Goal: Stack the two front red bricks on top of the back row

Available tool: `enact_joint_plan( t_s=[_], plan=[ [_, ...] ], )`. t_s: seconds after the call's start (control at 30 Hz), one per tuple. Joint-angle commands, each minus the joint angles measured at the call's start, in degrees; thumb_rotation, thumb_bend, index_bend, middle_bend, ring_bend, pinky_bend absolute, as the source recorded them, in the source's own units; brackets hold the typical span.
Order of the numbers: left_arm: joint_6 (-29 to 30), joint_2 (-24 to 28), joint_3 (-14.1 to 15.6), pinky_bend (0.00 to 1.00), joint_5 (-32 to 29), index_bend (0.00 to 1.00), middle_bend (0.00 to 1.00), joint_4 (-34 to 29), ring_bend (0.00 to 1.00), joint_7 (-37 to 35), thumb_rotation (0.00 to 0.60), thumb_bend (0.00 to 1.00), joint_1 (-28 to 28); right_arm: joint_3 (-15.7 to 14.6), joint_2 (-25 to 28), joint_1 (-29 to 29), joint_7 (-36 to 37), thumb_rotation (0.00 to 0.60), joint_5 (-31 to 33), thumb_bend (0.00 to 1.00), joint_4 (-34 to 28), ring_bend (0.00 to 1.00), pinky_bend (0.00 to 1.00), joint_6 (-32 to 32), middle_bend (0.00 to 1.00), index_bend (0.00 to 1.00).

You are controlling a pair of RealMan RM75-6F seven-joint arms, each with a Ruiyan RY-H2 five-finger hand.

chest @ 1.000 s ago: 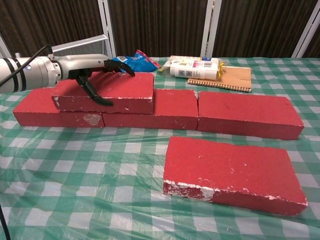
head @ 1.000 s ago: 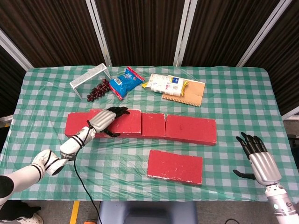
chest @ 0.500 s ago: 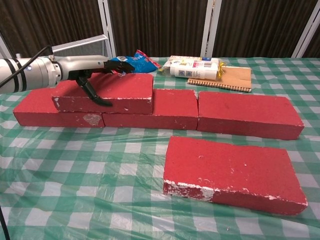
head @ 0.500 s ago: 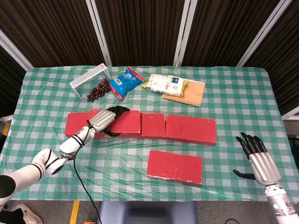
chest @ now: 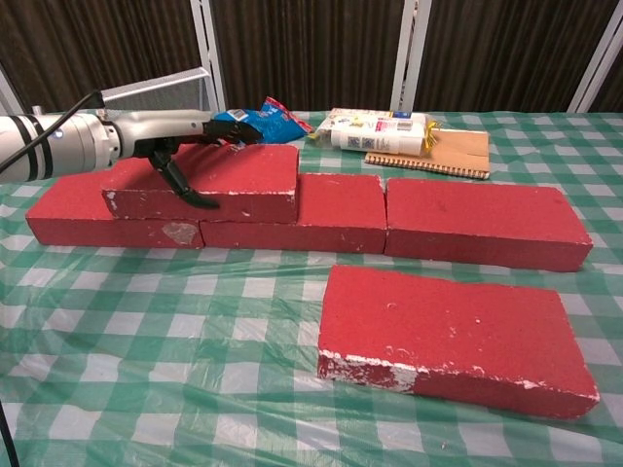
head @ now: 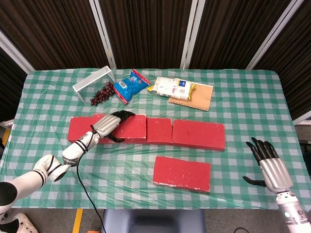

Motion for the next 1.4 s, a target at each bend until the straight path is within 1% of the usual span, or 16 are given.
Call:
enact_joint_plan(
  t_s=[0.03, 0.17, 0.57, 0.83, 1.0, 1.13, 1.23, 1.4],
  plan=[
    [-0.20, 0.08, 0.02, 0.09, -0.12, 0.00, 0.03, -0.08, 0.00, -0.08, 0.600, 0.25, -0.02, 0.01, -0.01, 0.01, -0.04, 0.600, 0.04, 0.11, 0.00, 0.00, 0.00, -0.04, 0.00, 0.00],
    [-0.91, 0.33, 0.39, 0.07, -0.01, 0.00, 0.00, -0.33, 0.00, -0.01, 0.600, 0.24, -0.24, 0.04, -0.07, 0.00, 0.19, 0.600, -0.32, 0.11, 0.13, 0.00, 0.00, 0.28, 0.00, 0.00],
    [-1.11, 1.42, 0.46, 0.04, -0.07, 0.00, 0.00, -2.16, 0.00, -0.66, 0.600, 0.24, -0.45, -0.10, -0.26, 0.05, 1.49, 0.600, -1.46, 0.11, 0.91, 0.00, 0.00, 0.96, 0.00, 0.00],
    [-1.13, 1.50, 0.31, 0.00, -0.48, 0.00, 0.00, -2.27, 0.00, 0.49, 0.600, 0.23, -0.32, -0.27, -0.33, 0.04, 1.92, 0.600, -2.08, 0.11, 1.24, 0.00, 0.00, 1.31, 0.00, 0.00],
    [0.54, 2.08, 0.16, 0.00, -0.20, 0.00, 0.00, -3.14, 0.00, 1.06, 0.600, 0.23, 0.19, -0.31, -0.35, -0.01, 2.15, 0.600, -2.34, 0.11, 1.32, 0.00, 0.00, 1.60, 0.00, 0.00],
    [2.66, 3.43, 0.11, 0.00, 0.52, 0.00, 0.00, -5.30, 0.00, 2.22, 0.600, 0.24, 0.68, -0.55, -0.42, 0.20, 2.51, 0.600, -2.88, 0.11, 1.50, 0.00, 0.00, 1.39, 0.00, 0.00],
    [4.07, 4.81, 0.07, 0.00, 0.89, 0.00, 0.00, -7.78, 0.00, 3.75, 0.600, 0.23, 1.12, -1.24, 0.12, 0.52, 4.64, 0.600, -4.24, 0.11, 1.33, 0.00, 0.00, 1.18, 0.00, 0.00],
    [9.16, 8.84, 0.28, 0.00, 1.45, 0.00, 0.00, -14.38, 0.00, 8.18, 0.600, 0.24, 3.93, -2.51, 0.33, 1.01, 9.52, 0.600, -7.05, 0.11, 1.58, 0.00, 0.00, 1.54, 0.00, 0.00]
  ],
)
